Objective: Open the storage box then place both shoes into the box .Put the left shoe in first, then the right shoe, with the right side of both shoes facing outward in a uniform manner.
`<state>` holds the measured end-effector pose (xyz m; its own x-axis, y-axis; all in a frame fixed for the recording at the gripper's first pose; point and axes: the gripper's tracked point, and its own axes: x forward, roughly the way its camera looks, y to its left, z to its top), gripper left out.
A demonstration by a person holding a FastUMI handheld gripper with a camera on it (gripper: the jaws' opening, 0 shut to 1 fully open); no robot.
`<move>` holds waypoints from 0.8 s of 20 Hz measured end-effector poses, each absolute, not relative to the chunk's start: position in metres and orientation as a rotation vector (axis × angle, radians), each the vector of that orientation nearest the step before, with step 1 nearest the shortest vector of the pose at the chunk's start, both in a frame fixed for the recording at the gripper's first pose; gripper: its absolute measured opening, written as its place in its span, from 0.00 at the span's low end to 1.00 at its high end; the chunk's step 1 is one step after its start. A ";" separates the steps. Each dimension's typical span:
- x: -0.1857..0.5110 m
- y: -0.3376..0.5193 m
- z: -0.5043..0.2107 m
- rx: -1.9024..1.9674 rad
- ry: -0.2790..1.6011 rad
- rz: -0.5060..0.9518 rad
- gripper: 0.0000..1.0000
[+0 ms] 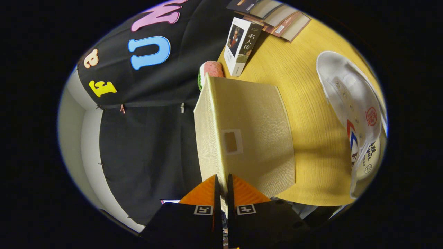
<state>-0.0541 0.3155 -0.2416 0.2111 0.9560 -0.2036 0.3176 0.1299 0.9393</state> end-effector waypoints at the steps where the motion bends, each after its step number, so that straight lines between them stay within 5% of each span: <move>1: -0.055 0.315 -0.230 1.393 1.284 0.785 0.08; 16: -0.018 0.417 -0.049 1.100 1.012 1.010 0.10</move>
<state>-0.0184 0.4168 -0.0485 0.2266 0.9658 -0.1256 -0.1236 0.1564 0.9799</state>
